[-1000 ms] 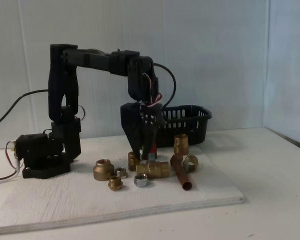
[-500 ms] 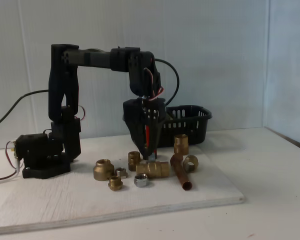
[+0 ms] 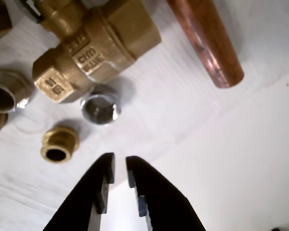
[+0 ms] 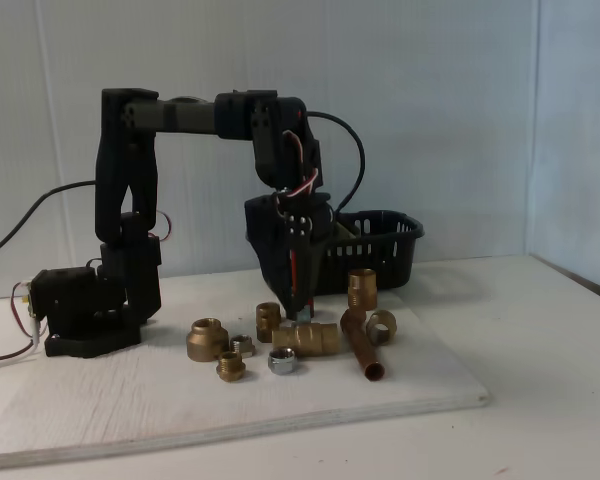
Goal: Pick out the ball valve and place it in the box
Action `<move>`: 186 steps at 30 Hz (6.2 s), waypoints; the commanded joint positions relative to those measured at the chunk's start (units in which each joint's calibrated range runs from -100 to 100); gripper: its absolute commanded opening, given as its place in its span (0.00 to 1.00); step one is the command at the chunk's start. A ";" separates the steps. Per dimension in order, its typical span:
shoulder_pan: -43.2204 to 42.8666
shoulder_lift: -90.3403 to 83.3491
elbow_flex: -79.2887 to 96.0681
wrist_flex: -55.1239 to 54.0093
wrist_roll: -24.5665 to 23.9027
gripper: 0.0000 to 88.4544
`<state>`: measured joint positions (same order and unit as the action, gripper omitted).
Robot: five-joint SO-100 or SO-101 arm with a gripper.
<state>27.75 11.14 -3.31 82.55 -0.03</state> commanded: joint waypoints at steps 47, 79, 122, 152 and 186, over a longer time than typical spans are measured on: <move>-2.29 -0.58 -4.63 -11.21 64.42 0.01; -6.28 -1.43 7.92 -15.26 93.92 0.01; -3.99 -6.43 3.86 3.16 98.84 0.08; -2.73 -4.99 15.68 -14.49 98.73 0.24; -5.17 -3.47 18.93 -19.31 98.47 0.33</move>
<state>22.93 7.41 16.57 64.14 98.45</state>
